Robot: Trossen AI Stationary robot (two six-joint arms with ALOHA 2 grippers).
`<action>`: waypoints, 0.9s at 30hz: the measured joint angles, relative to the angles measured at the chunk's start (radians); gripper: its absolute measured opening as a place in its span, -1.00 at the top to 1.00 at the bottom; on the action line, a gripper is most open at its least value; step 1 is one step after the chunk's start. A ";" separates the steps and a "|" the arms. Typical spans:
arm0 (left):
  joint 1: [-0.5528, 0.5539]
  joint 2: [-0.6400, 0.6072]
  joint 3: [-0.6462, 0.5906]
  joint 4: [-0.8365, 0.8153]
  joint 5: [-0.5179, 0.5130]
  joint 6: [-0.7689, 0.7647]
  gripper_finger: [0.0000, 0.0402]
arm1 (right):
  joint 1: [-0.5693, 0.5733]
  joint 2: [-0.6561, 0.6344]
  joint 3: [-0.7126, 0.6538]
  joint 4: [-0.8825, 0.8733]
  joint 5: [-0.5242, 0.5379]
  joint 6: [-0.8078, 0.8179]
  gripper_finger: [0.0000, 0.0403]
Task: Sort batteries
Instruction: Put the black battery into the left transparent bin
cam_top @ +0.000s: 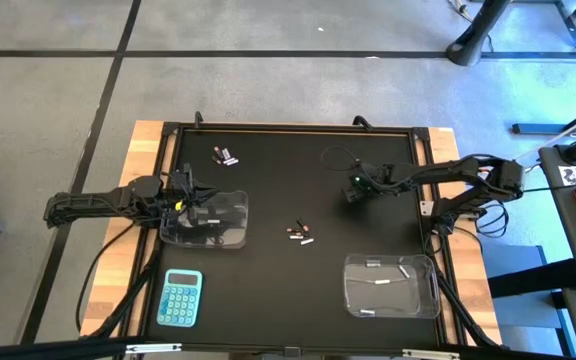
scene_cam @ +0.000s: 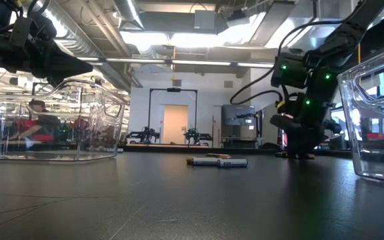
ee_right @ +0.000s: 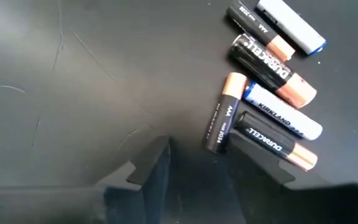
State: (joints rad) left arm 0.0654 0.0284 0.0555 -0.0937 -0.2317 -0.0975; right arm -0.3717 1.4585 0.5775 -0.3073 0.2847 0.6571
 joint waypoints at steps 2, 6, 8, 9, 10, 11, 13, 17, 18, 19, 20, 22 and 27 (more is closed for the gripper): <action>0.000 0.000 0.000 0.000 0.000 0.000 1.00 | -0.003 0.002 0.000 0.000 -0.011 0.000 0.31; 0.000 0.000 0.000 0.000 0.000 0.000 1.00 | -0.003 0.004 0.000 0.008 -0.007 -0.036 0.60; 0.000 0.000 0.000 0.000 0.000 0.000 1.00 | -0.001 0.004 0.000 0.008 0.007 -0.079 0.78; 0.000 0.000 0.000 0.000 0.000 0.000 1.00 | -0.001 0.004 0.000 0.010 0.011 -0.102 0.87; 0.000 0.000 0.000 0.000 0.000 0.000 1.00 | -0.001 0.004 0.000 0.011 0.010 -0.124 0.93; 0.000 0.000 0.000 0.000 0.000 0.000 1.00 | -0.001 0.003 0.002 0.010 0.011 -0.144 0.96; 0.000 0.000 0.000 0.000 0.000 0.000 1.00 | 0.007 0.004 0.017 -0.002 0.010 -0.164 0.95; 0.000 0.000 0.000 0.000 0.000 0.000 1.00 | 0.059 0.006 0.076 0.001 0.010 -0.222 0.98; 0.000 0.000 0.000 0.000 0.000 0.000 1.00 | 0.078 0.005 0.092 0.007 0.010 -0.246 0.98; 0.000 0.000 0.000 0.000 0.000 0.000 1.00 | 0.095 0.005 0.105 0.009 0.008 -0.269 0.98; 0.000 0.000 0.000 0.000 0.000 0.000 1.00 | 0.109 0.005 0.114 0.012 0.003 -0.286 0.97; 0.000 0.000 0.000 0.000 0.000 0.000 1.00 | 0.128 0.005 0.132 0.019 -0.029 -0.299 0.98; 0.000 0.000 0.000 0.000 0.000 0.000 1.00 | 0.128 0.004 0.137 0.011 -0.030 -0.256 0.96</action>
State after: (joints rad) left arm 0.0654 0.0287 0.0555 -0.0937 -0.2317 -0.0974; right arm -0.2440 1.4628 0.7143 -0.2960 0.2550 0.4009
